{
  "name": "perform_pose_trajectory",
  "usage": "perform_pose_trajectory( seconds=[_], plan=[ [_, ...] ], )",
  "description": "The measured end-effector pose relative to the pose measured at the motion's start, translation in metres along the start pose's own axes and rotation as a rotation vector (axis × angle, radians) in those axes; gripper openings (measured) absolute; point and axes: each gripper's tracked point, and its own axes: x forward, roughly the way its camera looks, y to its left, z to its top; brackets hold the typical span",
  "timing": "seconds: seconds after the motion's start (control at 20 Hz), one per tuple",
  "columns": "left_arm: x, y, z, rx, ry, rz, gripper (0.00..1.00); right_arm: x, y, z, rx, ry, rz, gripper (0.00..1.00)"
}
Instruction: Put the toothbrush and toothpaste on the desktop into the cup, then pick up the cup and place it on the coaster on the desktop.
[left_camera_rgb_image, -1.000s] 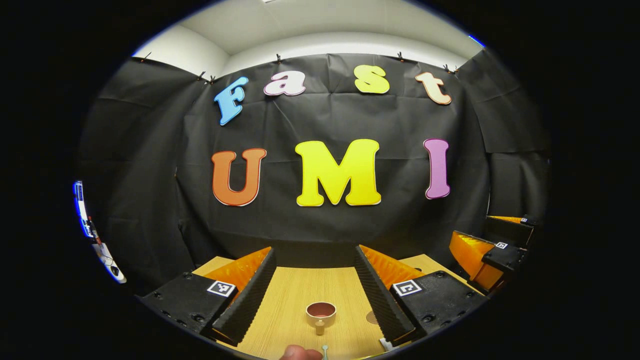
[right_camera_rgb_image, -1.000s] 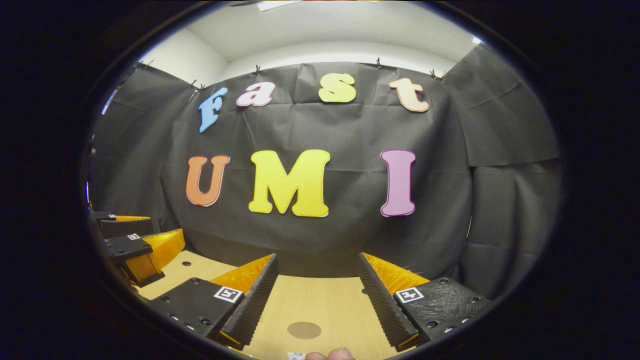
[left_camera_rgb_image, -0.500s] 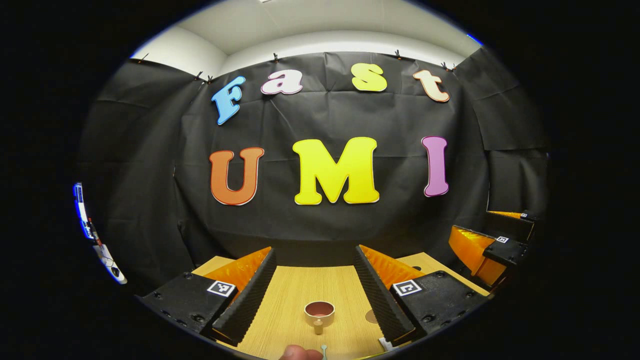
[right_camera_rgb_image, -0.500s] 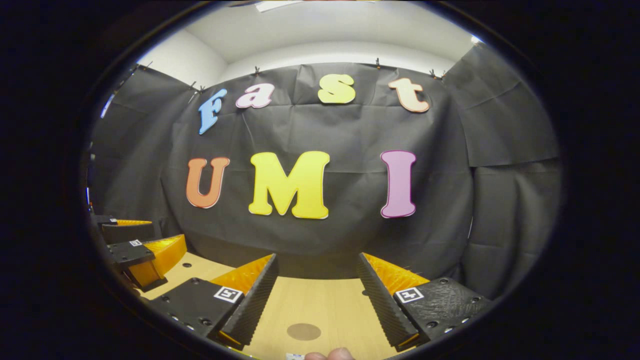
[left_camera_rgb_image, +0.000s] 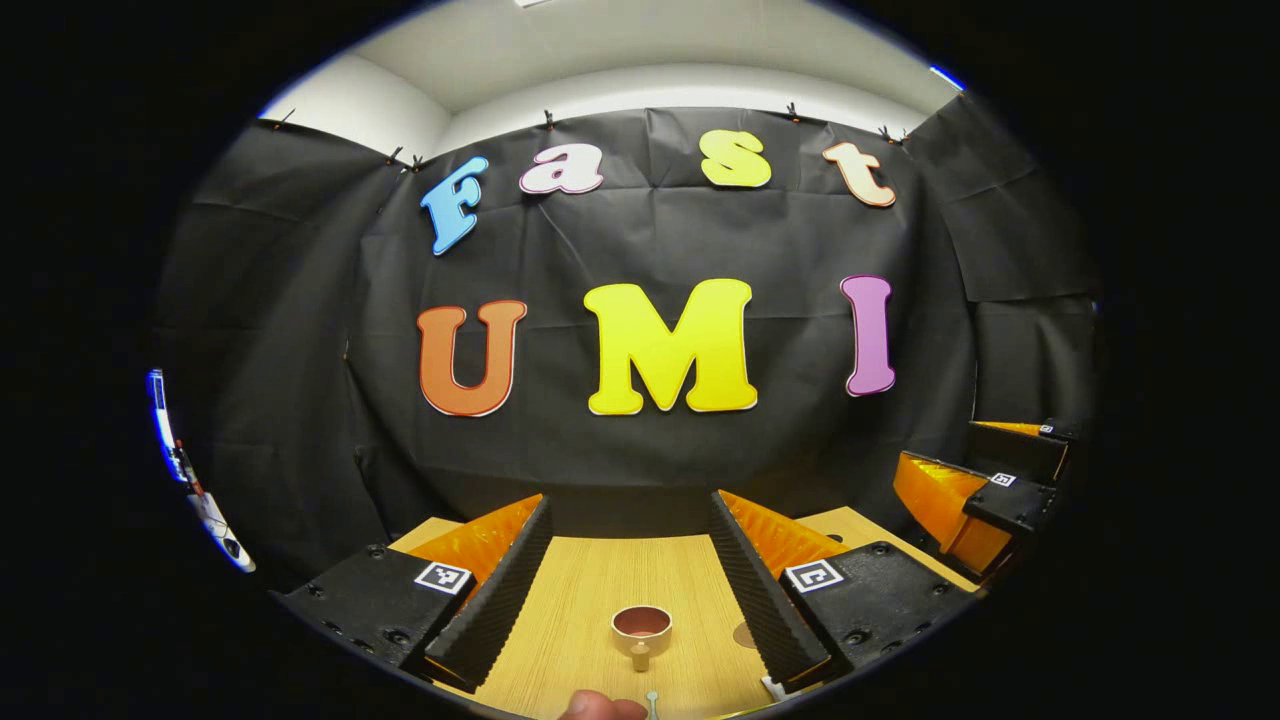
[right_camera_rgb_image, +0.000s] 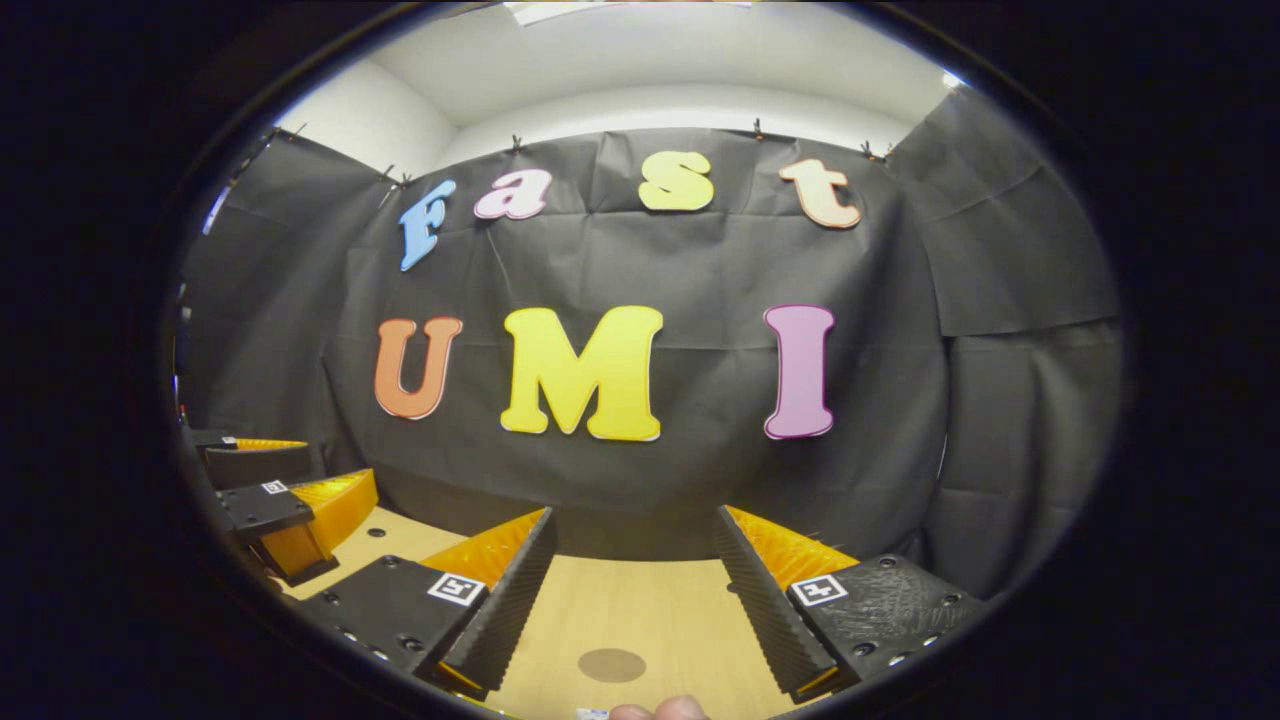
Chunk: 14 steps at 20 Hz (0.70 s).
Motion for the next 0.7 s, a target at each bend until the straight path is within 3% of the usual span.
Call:
perform_pose_trajectory(
  seconds=[0.35,0.45,0.55,0.7],
  plan=[
    [-0.006,0.006,-0.037,-0.013,0.12,-0.01,0.98,0.001,0.003,-0.029,-0.01,0.085,0.048,0.95],
    [-0.015,0.002,-0.07,-0.001,0.218,-0.043,0.98,-0.007,0.002,-0.071,-0.015,0.21,0.082,0.93],
    [-0.028,0.001,-0.102,0.016,0.321,-0.057,0.99,-0.014,0.004,-0.099,-0.014,0.304,0.107,0.98],
    [-0.049,-0.002,-0.151,-0.017,0.495,-0.064,0.99,-0.029,0.002,-0.137,-0.02,0.422,0.128,0.95]
  ],
)
